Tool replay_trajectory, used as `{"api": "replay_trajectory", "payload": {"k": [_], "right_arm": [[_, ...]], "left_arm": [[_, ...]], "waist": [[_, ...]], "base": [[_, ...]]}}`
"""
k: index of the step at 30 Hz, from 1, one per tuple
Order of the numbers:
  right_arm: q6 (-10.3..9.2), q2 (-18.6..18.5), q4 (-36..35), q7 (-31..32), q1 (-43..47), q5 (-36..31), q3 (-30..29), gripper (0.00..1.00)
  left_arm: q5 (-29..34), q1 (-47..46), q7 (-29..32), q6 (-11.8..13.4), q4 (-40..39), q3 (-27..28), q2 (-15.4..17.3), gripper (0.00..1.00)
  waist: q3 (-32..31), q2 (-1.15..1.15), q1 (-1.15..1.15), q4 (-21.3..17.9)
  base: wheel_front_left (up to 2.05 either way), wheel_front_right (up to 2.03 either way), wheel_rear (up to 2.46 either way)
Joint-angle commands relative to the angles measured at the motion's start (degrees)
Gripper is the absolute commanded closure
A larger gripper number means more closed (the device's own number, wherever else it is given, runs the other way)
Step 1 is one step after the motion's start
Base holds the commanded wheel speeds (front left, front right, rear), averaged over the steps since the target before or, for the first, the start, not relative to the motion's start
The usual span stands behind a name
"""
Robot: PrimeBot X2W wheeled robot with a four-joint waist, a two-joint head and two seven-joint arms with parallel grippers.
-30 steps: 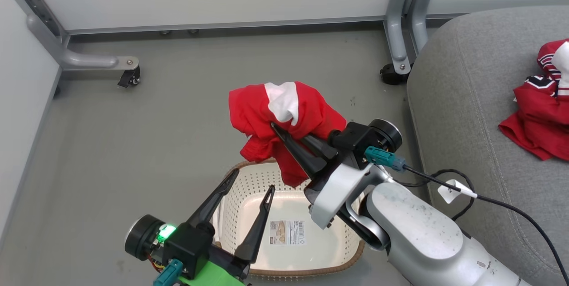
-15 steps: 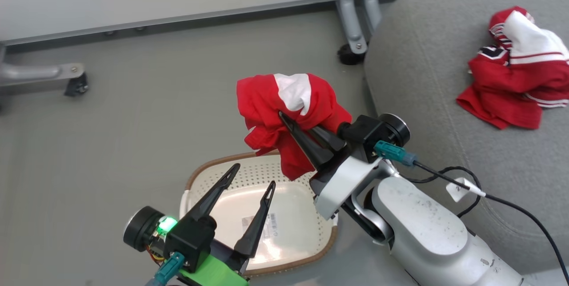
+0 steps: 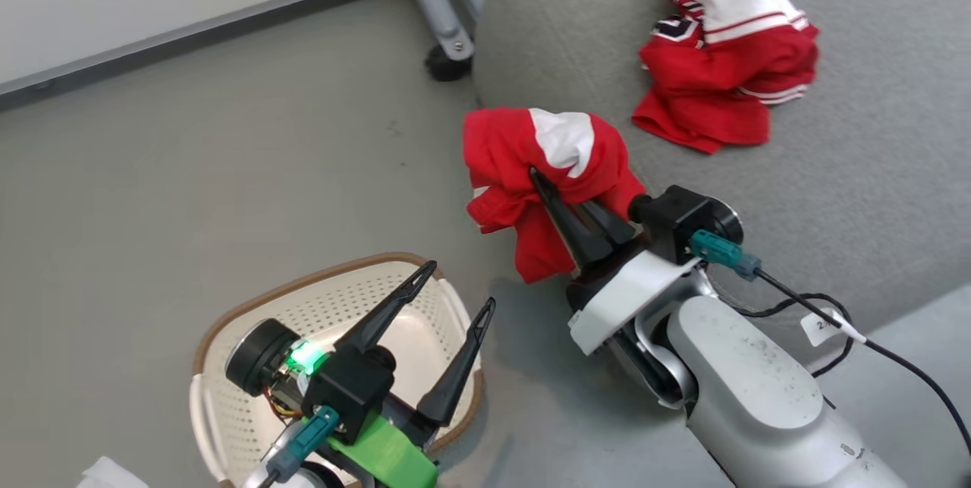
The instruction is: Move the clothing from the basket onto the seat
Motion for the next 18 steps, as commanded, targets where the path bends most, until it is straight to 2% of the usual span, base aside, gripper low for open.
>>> {"api": "replay_trajectory", "payload": {"k": [1,10,18], "right_arm": [[-0.06,0.1,0.16,-0.57,0.7,-0.47,-1.14,1.0],[-0.06,0.54,0.07,-0.94,2.85,-1.34,-7.8,1.0],[-0.06,1.03,-0.94,-0.93,2.87,-1.65,-14.18,1.0]], "left_arm": [[0.26,-1.1,0.29,-0.16,-0.29,0.07,0.63,0.0],[0.19,-2.46,1.74,-0.08,-1.27,-0.57,1.11,0.0],[0.68,-4.1,2.38,-0.39,-2.04,-1.11,1.36,0.0]], "waist": [[2.88,0.0,0.0,-6.09],[4.83,0.0,0.0,-10.6],[6.81,0.0,0.0,-11.43]], "base": [[0.0,0.0,0.0],[0.0,0.0,0.0],[0.0,0.0,0.0]]}}
